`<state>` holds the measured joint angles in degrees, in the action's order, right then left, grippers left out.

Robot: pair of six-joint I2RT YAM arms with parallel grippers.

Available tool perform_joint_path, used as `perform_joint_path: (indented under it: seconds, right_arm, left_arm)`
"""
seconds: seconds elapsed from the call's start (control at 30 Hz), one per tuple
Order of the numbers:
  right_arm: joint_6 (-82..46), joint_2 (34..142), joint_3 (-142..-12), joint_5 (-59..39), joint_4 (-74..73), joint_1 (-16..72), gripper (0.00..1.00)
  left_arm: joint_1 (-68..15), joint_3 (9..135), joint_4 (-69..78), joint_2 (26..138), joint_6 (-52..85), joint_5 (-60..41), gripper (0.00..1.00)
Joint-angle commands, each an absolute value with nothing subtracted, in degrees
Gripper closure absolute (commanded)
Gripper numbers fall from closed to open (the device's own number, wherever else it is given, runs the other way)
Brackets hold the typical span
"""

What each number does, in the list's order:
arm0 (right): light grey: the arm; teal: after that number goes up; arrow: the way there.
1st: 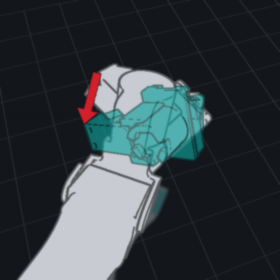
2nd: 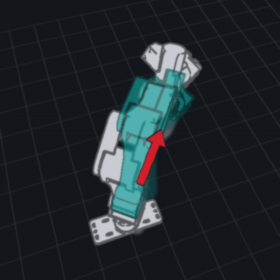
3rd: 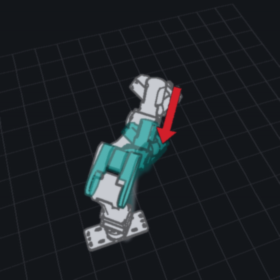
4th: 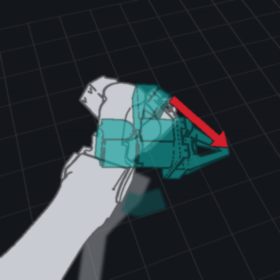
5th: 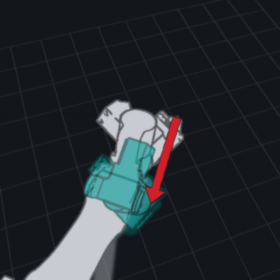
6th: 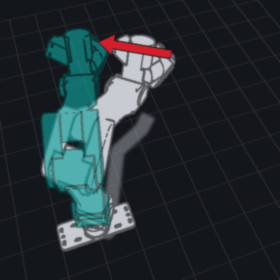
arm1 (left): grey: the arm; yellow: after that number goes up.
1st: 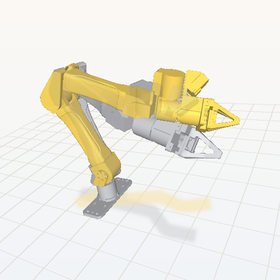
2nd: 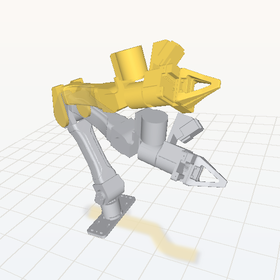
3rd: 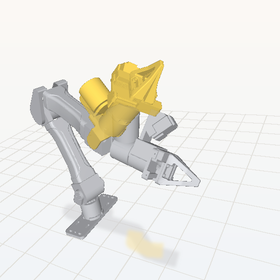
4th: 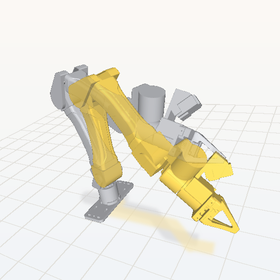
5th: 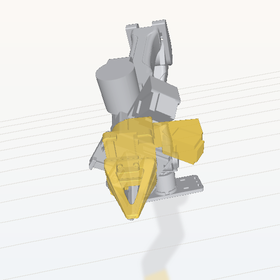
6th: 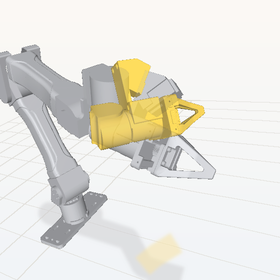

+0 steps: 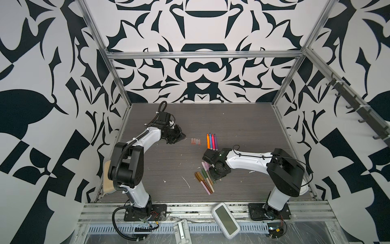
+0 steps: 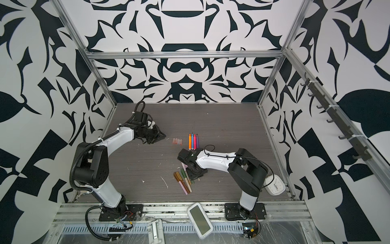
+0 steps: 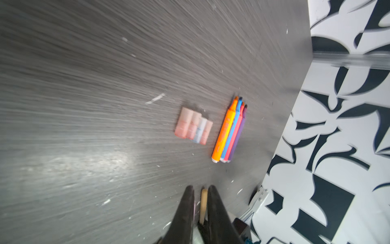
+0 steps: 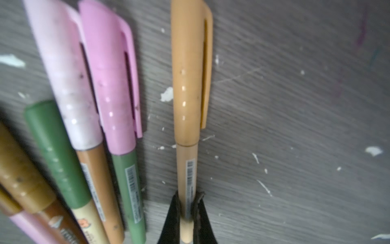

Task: Open the pen caps
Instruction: 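Close the right gripper on the tan pen and lift it, then raise the tan pen toward the left gripper while the left gripper grasps its cap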

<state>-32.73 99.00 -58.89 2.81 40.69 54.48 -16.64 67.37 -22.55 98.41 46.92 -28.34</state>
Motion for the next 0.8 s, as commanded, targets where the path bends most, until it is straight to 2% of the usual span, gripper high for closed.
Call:
perform_joint_path:
  seconds: [0.0, 0.07, 0.2, 0.4, 0.77]
  right_arm:
    - [-28.46, 94.53, -59.71, 2.69, 43.13, 54.09, 1.00]
    - [-24.37, 91.89, -60.28, -0.64, 43.34, 52.67, 1.00]
    - [-19.36, 88.13, -62.43, -14.30, 43.24, 45.65, 1.00]
    - [-15.96, 91.69, -70.66, -25.24, 48.22, 39.50, 1.00]
    - [-19.47, 97.39, -80.53, -31.28, 48.20, 34.98, 1.00]
  left_arm:
    - [-20.52, 70.04, -26.00, 97.84, 46.63, -29.34, 0.80]
    - [-22.39, 70.05, -26.04, 97.90, 46.67, -30.00, 0.80]
    - [-26.10, 71.16, -26.22, 99.01, 46.06, -32.17, 0.79]
    - [-28.47, 76.19, -29.58, 102.58, 44.36, -31.96, 0.79]
    - [-30.15, 82.23, -35.01, 106.07, 41.95, -31.45, 0.79]
